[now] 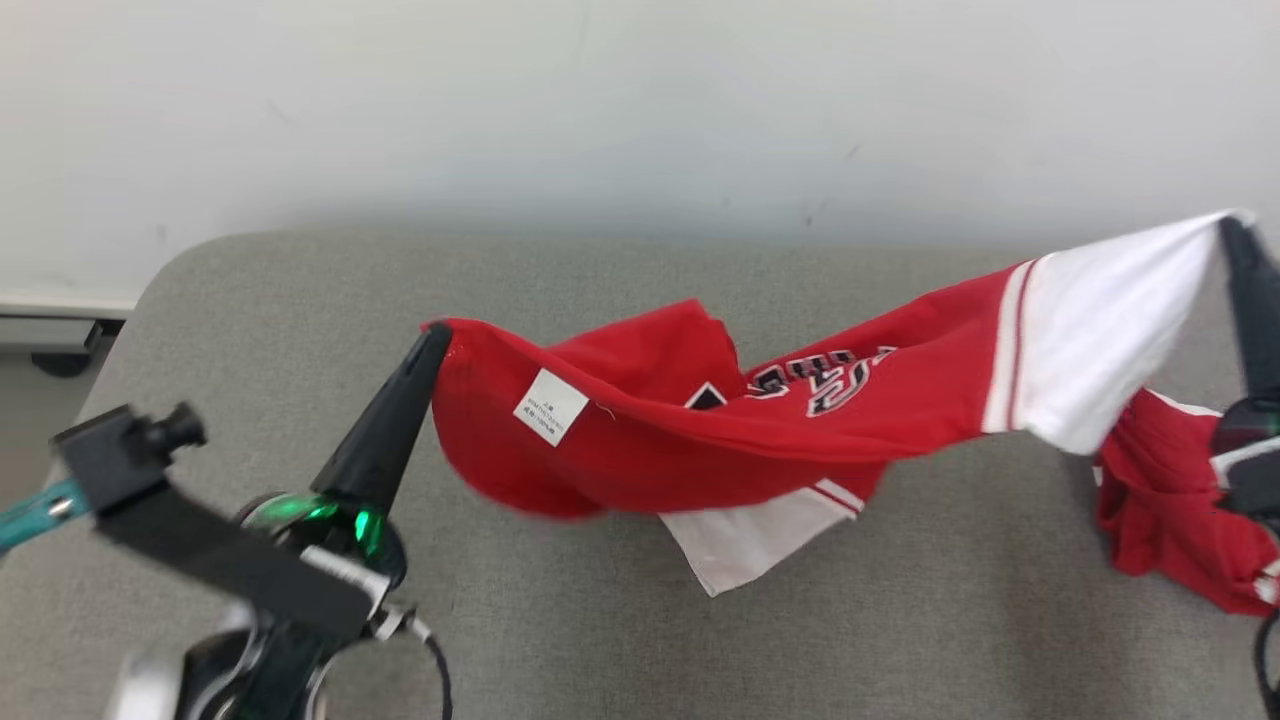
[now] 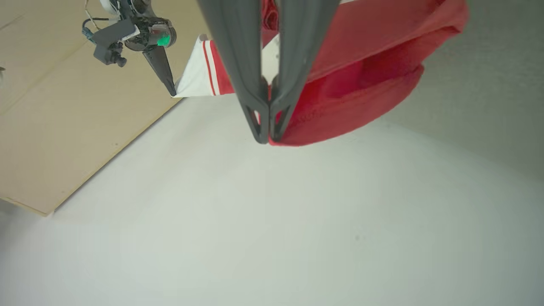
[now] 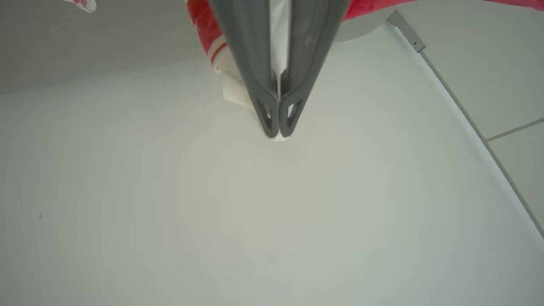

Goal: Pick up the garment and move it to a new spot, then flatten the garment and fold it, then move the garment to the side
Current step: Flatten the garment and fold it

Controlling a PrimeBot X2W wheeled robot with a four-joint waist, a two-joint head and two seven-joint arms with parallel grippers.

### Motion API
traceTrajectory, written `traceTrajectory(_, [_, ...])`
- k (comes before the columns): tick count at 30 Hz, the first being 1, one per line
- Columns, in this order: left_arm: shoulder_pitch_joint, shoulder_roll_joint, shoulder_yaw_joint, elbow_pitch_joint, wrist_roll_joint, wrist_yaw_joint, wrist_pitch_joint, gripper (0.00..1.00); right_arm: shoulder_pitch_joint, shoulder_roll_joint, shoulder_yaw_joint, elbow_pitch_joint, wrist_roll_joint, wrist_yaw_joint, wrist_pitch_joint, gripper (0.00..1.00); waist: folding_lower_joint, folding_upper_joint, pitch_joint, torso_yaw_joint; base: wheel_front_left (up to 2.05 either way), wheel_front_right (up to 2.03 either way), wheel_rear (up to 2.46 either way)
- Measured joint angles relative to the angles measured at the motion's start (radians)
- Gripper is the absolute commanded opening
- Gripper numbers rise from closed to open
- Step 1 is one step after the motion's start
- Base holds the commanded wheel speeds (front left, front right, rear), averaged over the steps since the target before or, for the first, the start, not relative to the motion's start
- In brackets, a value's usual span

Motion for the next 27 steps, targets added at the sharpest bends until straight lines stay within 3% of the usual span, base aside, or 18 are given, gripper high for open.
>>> traceTrajectory(5, [0.067,0.003,0.02,-0.239,-0.103,-0.007,0.035,0.0,0.023,0.022,-0.067,-0.266,0.082,-0.011,0.005,0.0,-0.0001,0.0,-0.009,-0.02,0.0,0.0,0.0])
traceTrajectory(8, [0.063,0.005,0.016,-0.293,-0.121,0.022,0.063,0.0,0.018,0.027,-0.057,-0.306,0.101,-0.034,0.039,0.0,-0.0001,-0.0001,0.004,-0.027,0.0,0.0,0.0])
traceTrajectory(12, [0.034,0.005,-0.003,-0.193,-0.099,0.084,0.089,0.0,-0.035,0.023,0.019,-0.178,0.081,-0.064,0.099,0.0,0.0002,0.0,0.038,-0.035,0.0,0.0,0.0])
traceTrajectory(16, [-0.137,-0.009,0.027,0.032,-0.015,0.15,0.043,0.0,-0.244,0.037,0.098,0.073,0.054,-0.095,0.12,0.0,0.0003,0.0001,0.084,-0.045,0.0,0.0,0.0])
traceTrajectory(20, [-0.451,-0.031,0.104,0.145,0.006,0.151,-0.074,0.0,-0.565,0.034,0.089,0.242,0.011,-0.107,0.085,0.0,0.0007,0.0003,0.134,-0.059,0.0,0.0,0.0])
traceTrajectory(23, [-0.679,-0.038,0.124,0.152,0.006,0.12,-0.161,0.0,-0.75,0.015,0.037,0.239,0.014,-0.105,0.019,0.0,0.0006,0.0002,0.166,-0.069,0.0,0.0,0.0])
traceTrajectory(25, [-0.709,-0.039,0.11,0.162,-0.014,0.079,-0.19,0.0,-0.762,-0.005,0.032,0.219,0.014,-0.088,-0.003,0.0,0.0003,0.0001,0.183,-0.078,0.0,0.0,0.0])
traceTrajectory(27, [-0.653,-0.037,0.074,0.187,-0.021,0.064,-0.179,0.0,-0.702,-0.015,0.045,0.214,0.013,-0.078,0.014,0.0,0.0004,0.0002,0.191,-0.08,0.0,0.0,0.0])
